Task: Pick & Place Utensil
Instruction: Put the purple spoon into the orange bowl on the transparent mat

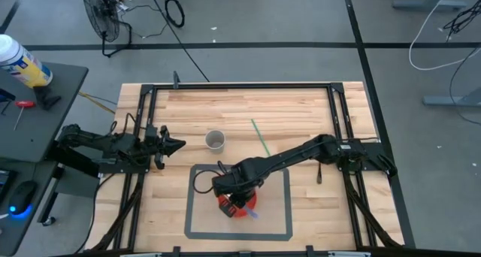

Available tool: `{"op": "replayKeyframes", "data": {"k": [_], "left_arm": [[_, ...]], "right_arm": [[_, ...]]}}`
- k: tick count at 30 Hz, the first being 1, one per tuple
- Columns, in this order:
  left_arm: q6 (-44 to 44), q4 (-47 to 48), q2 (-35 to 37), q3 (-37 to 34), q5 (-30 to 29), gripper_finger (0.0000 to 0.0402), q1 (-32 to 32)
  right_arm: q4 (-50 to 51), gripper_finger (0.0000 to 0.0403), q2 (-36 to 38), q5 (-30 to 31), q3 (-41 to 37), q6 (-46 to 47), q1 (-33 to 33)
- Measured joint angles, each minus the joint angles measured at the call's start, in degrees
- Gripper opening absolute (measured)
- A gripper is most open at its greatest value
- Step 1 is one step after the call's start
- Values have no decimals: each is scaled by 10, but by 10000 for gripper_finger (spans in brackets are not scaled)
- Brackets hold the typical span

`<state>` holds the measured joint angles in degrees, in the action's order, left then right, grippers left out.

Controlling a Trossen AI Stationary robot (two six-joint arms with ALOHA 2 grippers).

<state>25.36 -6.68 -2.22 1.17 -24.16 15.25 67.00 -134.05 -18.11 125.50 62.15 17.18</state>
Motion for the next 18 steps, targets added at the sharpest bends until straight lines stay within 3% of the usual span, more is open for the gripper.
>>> {"op": "replayKeyframes", "data": {"k": [18], "left_arm": [[0, -2, 0, 0, 0, 14, 0]], "right_arm": [[-120, 76, 0, -63, -112, 75, -23]]}}
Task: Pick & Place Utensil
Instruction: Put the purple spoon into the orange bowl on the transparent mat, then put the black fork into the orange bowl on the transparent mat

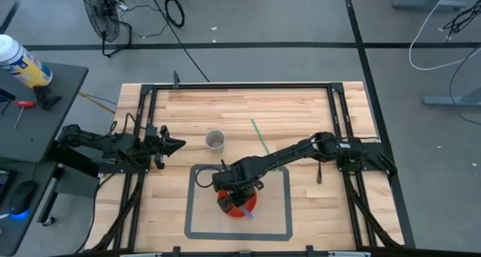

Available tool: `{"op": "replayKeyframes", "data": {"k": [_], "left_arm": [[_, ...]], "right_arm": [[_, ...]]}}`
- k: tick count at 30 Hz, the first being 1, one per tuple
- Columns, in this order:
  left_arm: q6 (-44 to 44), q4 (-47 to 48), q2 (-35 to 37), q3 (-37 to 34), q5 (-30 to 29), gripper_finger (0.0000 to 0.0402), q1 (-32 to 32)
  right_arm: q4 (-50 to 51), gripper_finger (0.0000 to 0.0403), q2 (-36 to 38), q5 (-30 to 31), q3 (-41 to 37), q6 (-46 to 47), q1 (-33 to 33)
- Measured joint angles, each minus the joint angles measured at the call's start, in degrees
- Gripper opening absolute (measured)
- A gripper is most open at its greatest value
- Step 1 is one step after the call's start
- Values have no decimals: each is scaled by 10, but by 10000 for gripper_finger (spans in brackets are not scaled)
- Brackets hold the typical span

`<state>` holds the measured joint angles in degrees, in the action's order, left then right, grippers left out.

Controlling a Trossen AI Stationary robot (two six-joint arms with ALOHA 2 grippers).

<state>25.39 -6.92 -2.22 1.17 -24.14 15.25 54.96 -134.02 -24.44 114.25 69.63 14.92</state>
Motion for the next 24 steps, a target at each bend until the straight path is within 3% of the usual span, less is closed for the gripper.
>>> {"op": "replayKeyframes", "data": {"k": [9, 17, 24], "left_arm": [[0, 0, 0, 0, 0, 14, 0], [0, 0, 0, 0, 0, 14, 0], [0, 0, 0, 0, 0, 14, 0]], "right_arm": [[1, 106, 0, 15, -1, 1, 0], [8, 155, 0, 18, 3, -7, 0], [91, 183, 0, 64, 73, -46, 0]]}}
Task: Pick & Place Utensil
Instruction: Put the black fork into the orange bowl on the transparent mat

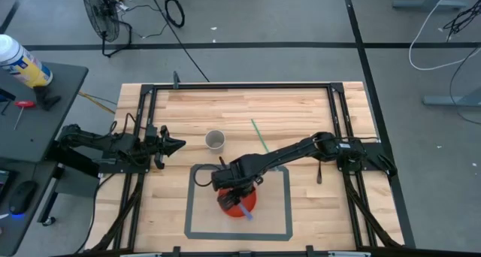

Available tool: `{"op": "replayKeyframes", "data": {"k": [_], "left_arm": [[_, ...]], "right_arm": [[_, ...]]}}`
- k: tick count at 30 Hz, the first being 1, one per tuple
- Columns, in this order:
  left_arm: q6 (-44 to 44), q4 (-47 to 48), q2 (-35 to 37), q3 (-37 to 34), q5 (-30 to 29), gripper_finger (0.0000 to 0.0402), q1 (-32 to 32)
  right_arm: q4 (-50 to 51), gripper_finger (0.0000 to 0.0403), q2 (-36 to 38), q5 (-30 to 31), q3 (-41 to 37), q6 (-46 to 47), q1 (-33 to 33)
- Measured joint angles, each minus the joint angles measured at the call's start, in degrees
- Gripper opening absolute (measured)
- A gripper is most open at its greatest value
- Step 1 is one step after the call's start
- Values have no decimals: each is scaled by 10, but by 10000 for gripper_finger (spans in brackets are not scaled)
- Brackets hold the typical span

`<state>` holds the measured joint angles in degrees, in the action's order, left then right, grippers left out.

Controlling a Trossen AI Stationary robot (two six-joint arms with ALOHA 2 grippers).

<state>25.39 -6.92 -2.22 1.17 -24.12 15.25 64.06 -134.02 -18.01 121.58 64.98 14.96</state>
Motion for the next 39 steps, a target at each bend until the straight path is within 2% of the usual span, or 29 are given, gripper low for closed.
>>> {"op": "replayKeyframes", "data": {"k": [7, 9, 13, 19, 24, 30, 32, 39], "left_arm": [[0, 8, 0, 0, 0, 14, 0], [0, 12, 0, 0, 0, 14, 0], [0, 16, 0, 0, 1, 14, 0], [9, 14, -10, -1, 4, 14, 0], [12, 14, -11, -1, 1, 14, 0], [12, 7, -11, -1, -2, 14, 0], [11, 7, -11, -1, -2, 14, 0], [10, 7, -11, -1, -2, 14, 0]], "right_arm": [[248, 179, 2, 113, 112, -13, 27], [264, 179, 4, 115, 110, -6, 47], [261, 179, 33, 92, 59, 22, 89], [259, 178, 129, 110, -146, 127, 151], [251, 178, 255, 138, -338, 302, 191], [183, 178, 401, 219, -531, 522, 195], [157, 178, 436, 240, -588, 547, 181], [13, 178, 495, 236, -767, 561, 117]]}}
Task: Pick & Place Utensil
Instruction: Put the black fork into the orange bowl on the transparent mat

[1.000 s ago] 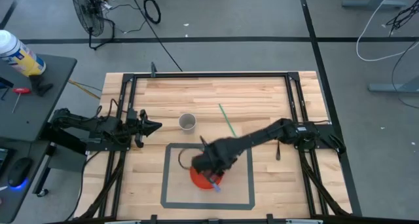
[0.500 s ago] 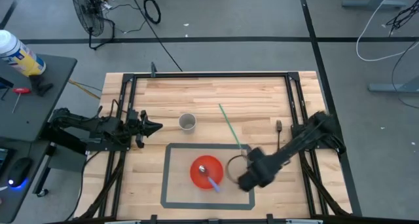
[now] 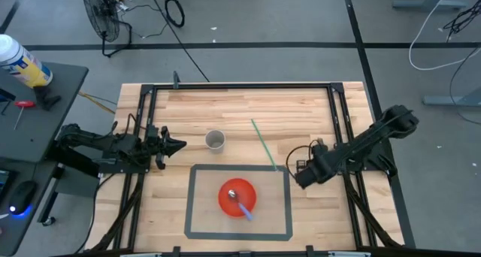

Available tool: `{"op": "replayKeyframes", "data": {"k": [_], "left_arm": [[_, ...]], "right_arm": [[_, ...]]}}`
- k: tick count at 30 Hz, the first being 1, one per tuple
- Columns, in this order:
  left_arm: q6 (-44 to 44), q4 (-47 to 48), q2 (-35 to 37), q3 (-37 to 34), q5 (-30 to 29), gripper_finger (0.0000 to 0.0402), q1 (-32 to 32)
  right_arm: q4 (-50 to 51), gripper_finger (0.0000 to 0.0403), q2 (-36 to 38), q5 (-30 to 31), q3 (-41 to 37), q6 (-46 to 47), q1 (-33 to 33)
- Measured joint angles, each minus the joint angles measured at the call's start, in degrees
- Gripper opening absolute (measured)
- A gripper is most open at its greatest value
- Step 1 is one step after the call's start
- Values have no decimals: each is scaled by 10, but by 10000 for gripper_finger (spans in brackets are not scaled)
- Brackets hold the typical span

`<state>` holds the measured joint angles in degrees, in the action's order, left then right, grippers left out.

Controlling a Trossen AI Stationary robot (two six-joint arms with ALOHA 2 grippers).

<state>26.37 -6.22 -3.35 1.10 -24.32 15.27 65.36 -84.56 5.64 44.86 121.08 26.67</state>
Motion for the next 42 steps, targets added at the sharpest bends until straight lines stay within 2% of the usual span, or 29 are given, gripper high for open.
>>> {"op": "replayKeyframes", "data": {"k": [5, 10, 14, 20, 25, 29, 34, 42], "left_arm": [[0, 1, 0, 0, 0, 14, 0], [0, 1, 0, 0, 0, 14, 0], [0, 1, 0, 0, 0, 14, 0], [0, 1, 0, 1, 1, 14, 0], [0, 1, 0, 1, 0, 14, 0], [0, 1, 0, 1, 0, 14, 0], [0, 1, 0, 1, 2, 14, 0], [0, 1, 0, 1, 2, 14, 0]], "right_arm": [[-39, 178, 34, -1, -85, 7, -31], [-120, 175, 70, -1, -131, 10, -36], [-161, 155, 81, 1, -159, 11, -36], [-145, 105, 76, -3, -131, -2, -36], [-172, 56, 77, -16, -113, -20, -36], [-223, 32, 77, -16, -112, -31, -35], [-235, 30, 77, -8, -112, -31, -30], [-224, 51, 77, -1, -112, -39, -30]]}}
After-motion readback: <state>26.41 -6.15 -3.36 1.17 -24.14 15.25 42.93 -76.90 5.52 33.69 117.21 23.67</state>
